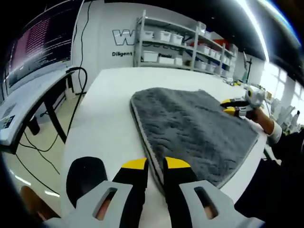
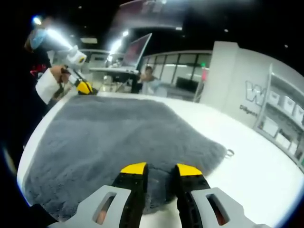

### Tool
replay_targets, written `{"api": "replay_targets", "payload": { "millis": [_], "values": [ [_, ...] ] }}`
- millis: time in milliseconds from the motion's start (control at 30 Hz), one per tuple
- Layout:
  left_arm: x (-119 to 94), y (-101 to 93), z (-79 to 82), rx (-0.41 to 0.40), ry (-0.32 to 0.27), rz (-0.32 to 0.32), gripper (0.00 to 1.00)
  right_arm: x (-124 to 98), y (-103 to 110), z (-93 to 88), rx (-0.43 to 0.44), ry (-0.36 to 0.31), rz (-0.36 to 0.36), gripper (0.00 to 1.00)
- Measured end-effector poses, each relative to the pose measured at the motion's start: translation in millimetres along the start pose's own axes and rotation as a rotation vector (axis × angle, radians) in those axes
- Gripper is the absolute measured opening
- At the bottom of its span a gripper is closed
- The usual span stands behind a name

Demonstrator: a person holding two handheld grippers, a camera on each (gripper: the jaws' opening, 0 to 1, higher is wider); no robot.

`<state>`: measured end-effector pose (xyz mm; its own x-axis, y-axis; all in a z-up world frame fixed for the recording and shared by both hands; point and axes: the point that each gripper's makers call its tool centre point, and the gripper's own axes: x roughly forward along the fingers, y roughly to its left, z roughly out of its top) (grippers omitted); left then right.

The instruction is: Open the folded towel by lifting each exposed corner and separating the folded layers until the towel lies flat within the target outline without major curled edges

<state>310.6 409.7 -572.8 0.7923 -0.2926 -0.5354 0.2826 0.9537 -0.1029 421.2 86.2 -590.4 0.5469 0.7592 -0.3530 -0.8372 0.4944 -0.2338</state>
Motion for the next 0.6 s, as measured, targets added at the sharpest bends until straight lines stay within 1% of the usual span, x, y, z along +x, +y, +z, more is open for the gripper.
{"api": "replay_targets", "payload": {
  "millis": [100,233,400,467,600],
  "values": [
    [-5.8,0.2,-3.8,-0.009,0.004,-0.014,0.12,0.1,0.2,0.1,-0.005,0.001,-0.001,0.2],
    [-11.4,3.5,-17.3,0.026,0.056,-0.013,0.12,0.1,0.3,0.0,-0.01,0.002,-0.002,0.2],
    [-9.4,-3.3,-19.2,0.03,0.064,-0.04,0.12,0.3,1.1,0.2,-0.022,0.005,-0.003,0.19],
    [-7.2,-8.4,-23.0,0.05,0.083,-0.061,0.12,0.2,1.0,0.1,-0.02,0.005,-0.002,0.19],
    [-3.5,-11.6,-23.4,0.074,0.095,-0.064,0.12,0.5,1.2,0.0,-0.02,0.004,-0.001,0.19]
  ]
}}
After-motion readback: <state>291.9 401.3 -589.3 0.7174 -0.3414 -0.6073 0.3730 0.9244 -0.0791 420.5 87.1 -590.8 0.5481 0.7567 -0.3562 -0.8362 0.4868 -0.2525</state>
